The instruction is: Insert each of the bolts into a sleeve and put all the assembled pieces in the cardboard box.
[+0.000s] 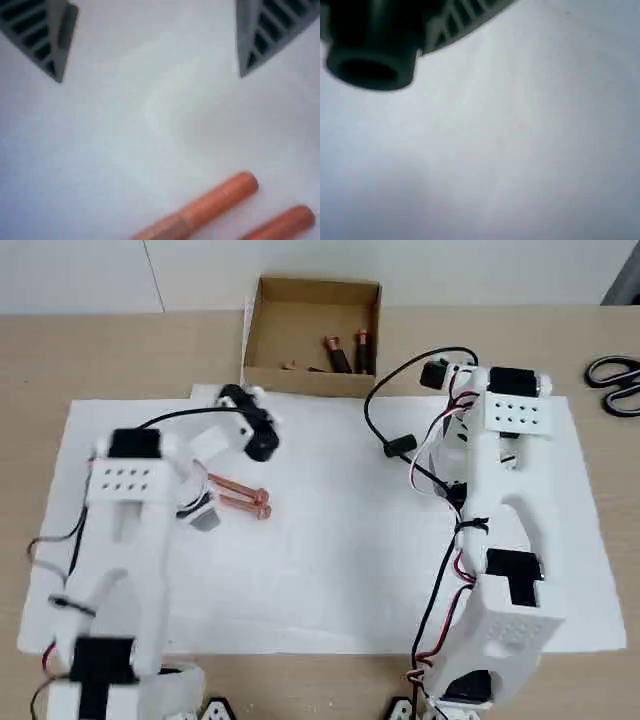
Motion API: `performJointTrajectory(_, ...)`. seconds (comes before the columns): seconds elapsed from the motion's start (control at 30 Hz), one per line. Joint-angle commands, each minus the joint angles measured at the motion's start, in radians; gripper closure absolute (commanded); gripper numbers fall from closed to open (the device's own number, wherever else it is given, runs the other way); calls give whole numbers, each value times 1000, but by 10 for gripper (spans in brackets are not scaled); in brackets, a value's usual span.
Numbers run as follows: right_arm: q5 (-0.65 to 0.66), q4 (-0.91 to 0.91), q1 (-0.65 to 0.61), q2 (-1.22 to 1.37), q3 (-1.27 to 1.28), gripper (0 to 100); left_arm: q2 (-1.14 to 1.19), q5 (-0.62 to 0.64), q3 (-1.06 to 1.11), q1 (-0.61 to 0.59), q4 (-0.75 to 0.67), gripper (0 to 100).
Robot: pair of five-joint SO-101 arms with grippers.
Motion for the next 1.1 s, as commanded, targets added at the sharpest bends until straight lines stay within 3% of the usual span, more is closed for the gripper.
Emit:
performJointTrajectory(0.0,6,21,4,-77,8,995,68,-31,-51,23,-126,786)
performJointTrajectory(0.27,6,21,4,-77,12,995,176,-32,-48,95,-290,786)
performJointTrajectory(0.43,8,21,4,-77,12,995,230,-132,-47,118,-299,787)
performJointTrajectory(0.77,8,16,4,-77,12,995,367,-140,-51,118,-397,788)
performJointTrajectory(1.07,8,12,4,-70,12,995,379,-140,-51,167,-420,990)
